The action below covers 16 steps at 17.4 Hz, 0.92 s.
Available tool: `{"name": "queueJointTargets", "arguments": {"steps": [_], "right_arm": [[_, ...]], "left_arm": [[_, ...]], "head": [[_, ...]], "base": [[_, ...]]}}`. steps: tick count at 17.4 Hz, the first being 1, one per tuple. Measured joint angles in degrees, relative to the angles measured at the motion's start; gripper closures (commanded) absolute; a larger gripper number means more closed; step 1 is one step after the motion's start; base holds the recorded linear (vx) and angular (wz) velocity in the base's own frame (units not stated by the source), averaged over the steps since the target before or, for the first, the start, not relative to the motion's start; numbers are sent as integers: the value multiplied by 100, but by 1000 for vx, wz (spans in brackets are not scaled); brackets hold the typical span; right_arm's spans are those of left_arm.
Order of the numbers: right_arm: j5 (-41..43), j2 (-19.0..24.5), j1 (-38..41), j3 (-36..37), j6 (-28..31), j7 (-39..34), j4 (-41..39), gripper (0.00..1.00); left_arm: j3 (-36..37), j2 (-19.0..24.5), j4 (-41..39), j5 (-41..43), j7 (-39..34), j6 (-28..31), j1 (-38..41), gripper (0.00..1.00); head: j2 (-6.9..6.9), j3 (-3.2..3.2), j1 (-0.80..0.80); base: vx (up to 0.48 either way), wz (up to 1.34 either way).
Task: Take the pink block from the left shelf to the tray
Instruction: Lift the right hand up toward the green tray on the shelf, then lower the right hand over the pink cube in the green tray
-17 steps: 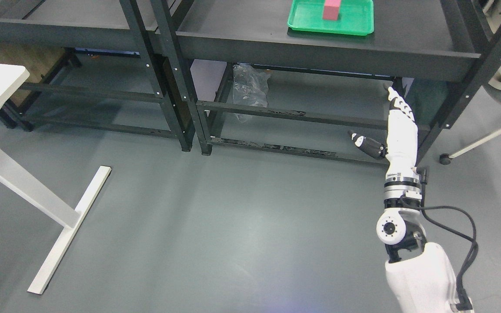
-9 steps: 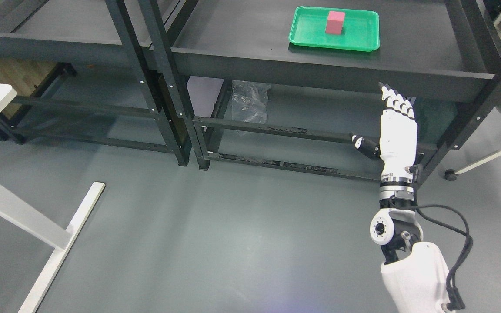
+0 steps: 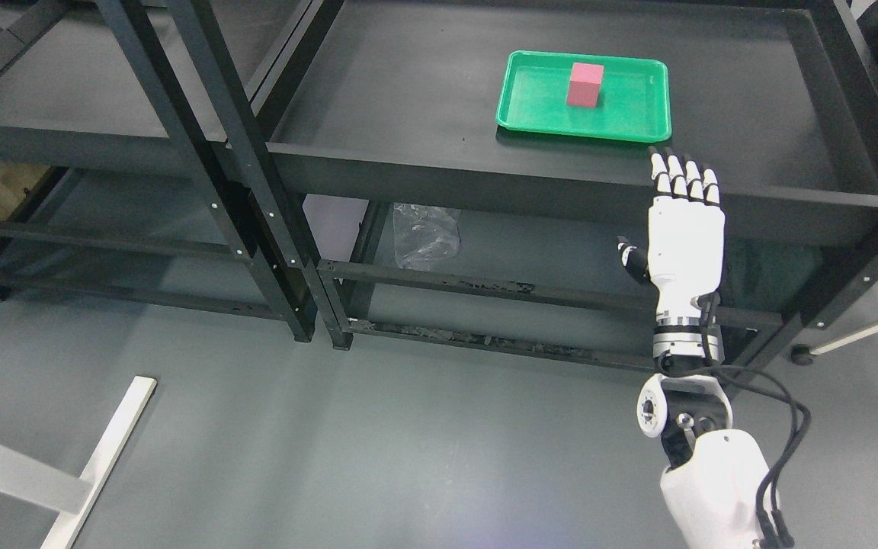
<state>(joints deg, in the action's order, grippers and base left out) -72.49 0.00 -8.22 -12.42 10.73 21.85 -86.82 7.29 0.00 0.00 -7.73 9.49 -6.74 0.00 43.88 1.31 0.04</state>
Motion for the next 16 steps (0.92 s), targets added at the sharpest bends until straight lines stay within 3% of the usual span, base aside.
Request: {"name": "queueJointTargets", "arguments": {"steps": [8, 12, 16], "right_arm": [[203, 0, -74, 56, -168, 1253, -174, 1], [319, 0, -154, 72, -248, 1318, -239, 1], [372, 0, -250, 90, -265, 653, -260, 1]], "left_arm": [[0, 0, 0, 0, 0, 0, 0, 0], [0, 0, 0, 0, 0, 0, 0, 0], [0, 0, 0, 0, 0, 0, 0, 0]], "head": [[0, 0, 0], [0, 0, 0], [0, 0, 0]], "base": [[315, 9], [301, -2], [266, -23]]}}
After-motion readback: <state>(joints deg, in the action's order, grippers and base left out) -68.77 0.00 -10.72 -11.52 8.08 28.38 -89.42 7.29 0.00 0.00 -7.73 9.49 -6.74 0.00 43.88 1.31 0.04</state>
